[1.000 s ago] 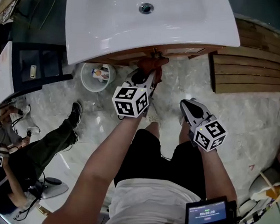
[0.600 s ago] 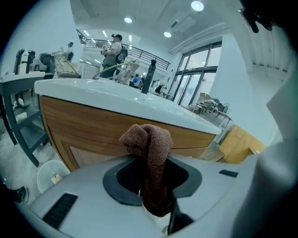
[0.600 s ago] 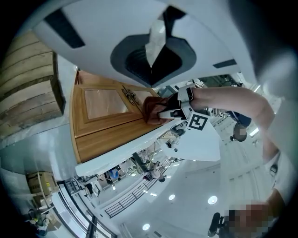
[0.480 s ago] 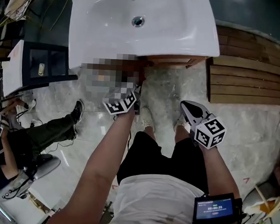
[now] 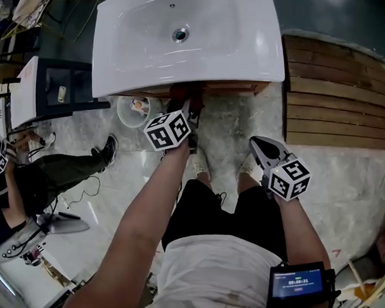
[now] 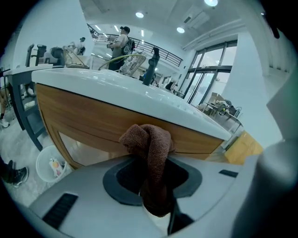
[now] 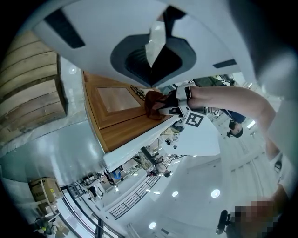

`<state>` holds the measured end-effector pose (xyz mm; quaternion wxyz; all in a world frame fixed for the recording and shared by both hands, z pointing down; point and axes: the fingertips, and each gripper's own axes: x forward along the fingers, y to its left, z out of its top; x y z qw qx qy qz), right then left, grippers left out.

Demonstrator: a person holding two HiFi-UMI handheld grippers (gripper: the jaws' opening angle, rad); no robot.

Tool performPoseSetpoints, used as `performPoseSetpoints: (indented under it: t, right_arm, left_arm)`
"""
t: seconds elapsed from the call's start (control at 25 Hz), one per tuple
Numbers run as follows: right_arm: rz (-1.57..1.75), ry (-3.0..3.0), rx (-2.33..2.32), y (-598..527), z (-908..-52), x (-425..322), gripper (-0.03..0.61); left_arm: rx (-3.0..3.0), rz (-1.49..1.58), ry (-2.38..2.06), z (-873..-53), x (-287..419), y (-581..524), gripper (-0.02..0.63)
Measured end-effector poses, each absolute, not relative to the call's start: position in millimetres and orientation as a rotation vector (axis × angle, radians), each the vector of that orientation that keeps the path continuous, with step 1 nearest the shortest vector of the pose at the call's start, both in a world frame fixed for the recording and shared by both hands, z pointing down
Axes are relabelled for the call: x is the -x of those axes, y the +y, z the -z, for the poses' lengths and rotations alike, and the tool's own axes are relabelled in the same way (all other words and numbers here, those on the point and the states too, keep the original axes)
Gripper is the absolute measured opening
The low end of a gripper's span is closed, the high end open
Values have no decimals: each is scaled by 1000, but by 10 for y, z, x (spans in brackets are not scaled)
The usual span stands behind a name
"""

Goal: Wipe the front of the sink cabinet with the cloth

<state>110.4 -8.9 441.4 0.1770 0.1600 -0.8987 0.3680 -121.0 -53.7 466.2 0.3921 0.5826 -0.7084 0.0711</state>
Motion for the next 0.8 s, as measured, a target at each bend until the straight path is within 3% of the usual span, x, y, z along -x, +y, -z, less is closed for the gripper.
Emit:
performPoseSetpoints:
  t: [0.8]
  right_arm:
    - [-1128, -2530, -531, -350, -4503, -1631, 14]
  left_arm:
    - [-1691, -228, -1516, -4657, -225, -1173, 106]
